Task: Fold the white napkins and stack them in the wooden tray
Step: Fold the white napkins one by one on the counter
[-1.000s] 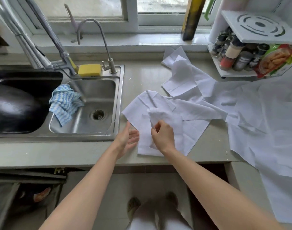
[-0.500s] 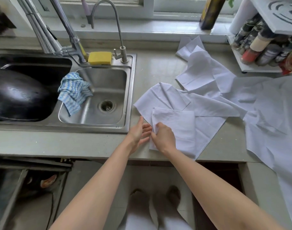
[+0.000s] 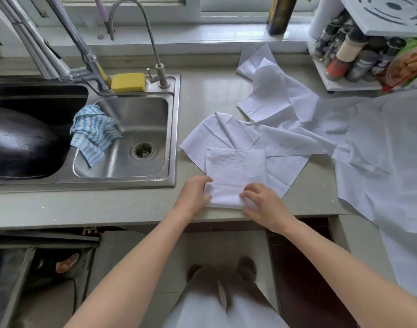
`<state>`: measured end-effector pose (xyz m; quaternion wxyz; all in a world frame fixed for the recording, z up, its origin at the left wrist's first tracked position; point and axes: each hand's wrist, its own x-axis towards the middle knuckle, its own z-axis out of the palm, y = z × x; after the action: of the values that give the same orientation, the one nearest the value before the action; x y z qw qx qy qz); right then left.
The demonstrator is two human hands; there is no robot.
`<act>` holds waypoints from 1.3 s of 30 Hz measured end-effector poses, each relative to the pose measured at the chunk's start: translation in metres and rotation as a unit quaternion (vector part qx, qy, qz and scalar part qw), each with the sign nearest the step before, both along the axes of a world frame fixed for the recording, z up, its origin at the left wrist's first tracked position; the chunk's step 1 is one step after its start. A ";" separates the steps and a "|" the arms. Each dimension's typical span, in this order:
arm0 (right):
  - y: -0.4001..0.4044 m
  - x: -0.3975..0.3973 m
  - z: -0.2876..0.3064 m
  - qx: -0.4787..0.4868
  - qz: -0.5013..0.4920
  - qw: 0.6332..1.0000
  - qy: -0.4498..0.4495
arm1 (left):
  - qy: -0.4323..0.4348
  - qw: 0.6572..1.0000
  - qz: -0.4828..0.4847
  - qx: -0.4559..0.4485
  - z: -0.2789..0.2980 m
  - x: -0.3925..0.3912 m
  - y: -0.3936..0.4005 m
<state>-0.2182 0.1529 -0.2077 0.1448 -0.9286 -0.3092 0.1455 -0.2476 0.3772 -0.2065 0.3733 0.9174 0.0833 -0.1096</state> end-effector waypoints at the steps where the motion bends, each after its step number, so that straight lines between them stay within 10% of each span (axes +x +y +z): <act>1: -0.007 0.000 0.000 -0.008 0.000 1.000 -0.008 | -0.009 1.000 -0.018 0.010 -0.001 -0.002 0.001; 27: -0.034 -0.020 -0.006 -0.012 -0.060 0.985 -0.162 | -0.196 0.955 -0.152 0.165 -0.015 -0.040 -0.007; 39: -0.046 -0.014 -0.007 -0.037 0.052 0.980 -0.191 | -0.099 0.921 -0.194 0.324 -0.002 0.026 -0.030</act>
<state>-0.2325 0.1065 -0.2152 0.0406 -0.9266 -0.3735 -0.0153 -0.2218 0.3474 -0.2086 0.0332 0.9926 -0.1029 -0.0556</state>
